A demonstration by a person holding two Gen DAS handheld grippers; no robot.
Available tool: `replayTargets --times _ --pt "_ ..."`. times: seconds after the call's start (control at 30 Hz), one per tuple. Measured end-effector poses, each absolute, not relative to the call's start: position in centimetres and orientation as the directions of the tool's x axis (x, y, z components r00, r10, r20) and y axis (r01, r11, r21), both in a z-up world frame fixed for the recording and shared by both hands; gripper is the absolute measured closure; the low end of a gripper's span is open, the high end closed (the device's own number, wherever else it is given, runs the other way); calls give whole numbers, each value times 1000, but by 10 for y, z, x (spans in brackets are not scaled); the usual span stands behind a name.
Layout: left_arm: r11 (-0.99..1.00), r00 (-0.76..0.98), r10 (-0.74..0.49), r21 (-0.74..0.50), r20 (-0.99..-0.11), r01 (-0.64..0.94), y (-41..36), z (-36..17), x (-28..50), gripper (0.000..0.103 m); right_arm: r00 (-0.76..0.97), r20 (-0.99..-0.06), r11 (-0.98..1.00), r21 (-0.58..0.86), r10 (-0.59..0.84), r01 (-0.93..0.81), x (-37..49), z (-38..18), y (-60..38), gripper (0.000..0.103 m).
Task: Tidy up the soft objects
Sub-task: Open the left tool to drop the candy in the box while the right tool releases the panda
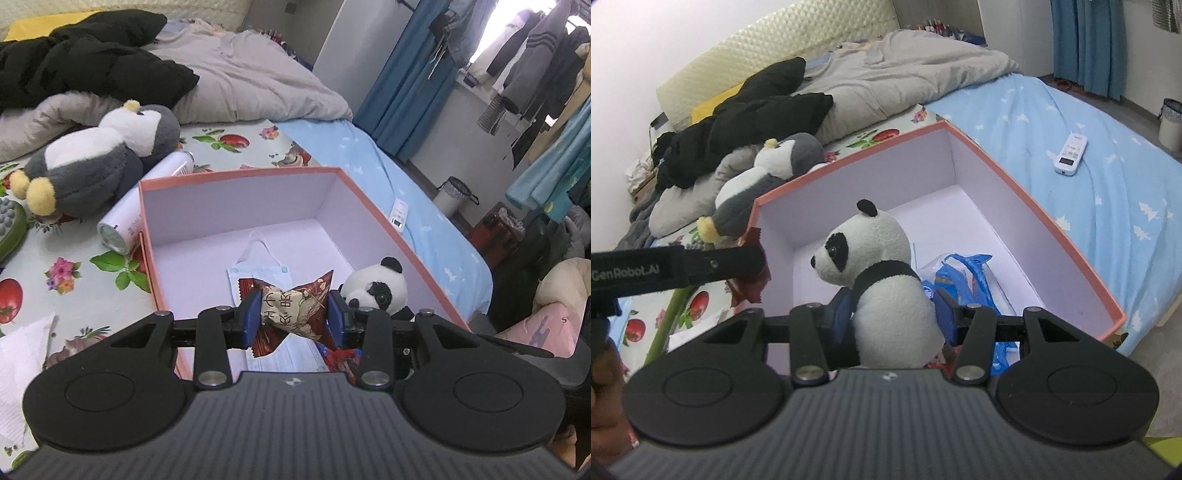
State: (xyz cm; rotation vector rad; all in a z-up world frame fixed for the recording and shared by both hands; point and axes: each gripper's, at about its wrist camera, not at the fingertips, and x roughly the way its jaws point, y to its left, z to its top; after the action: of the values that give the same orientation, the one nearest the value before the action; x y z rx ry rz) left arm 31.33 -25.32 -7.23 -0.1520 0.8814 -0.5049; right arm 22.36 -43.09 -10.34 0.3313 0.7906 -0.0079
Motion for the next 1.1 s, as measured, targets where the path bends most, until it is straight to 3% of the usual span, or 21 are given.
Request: replayTargets --times 0.2,0.43,1.1 --pt "883 532 -460 -299 -711 363 -259 -82 318 53 683 -715 946 304 148 113 237 -117 -439 48" --pt "882 538 -463 -304 -704 361 -249 -75 312 52 689 -711 949 297 142 110 234 -111 -435 48" --pt "872 683 -489 -307 -542 381 -164 19 194 53 795 -593 955 288 125 64 142 -27 -386 48"
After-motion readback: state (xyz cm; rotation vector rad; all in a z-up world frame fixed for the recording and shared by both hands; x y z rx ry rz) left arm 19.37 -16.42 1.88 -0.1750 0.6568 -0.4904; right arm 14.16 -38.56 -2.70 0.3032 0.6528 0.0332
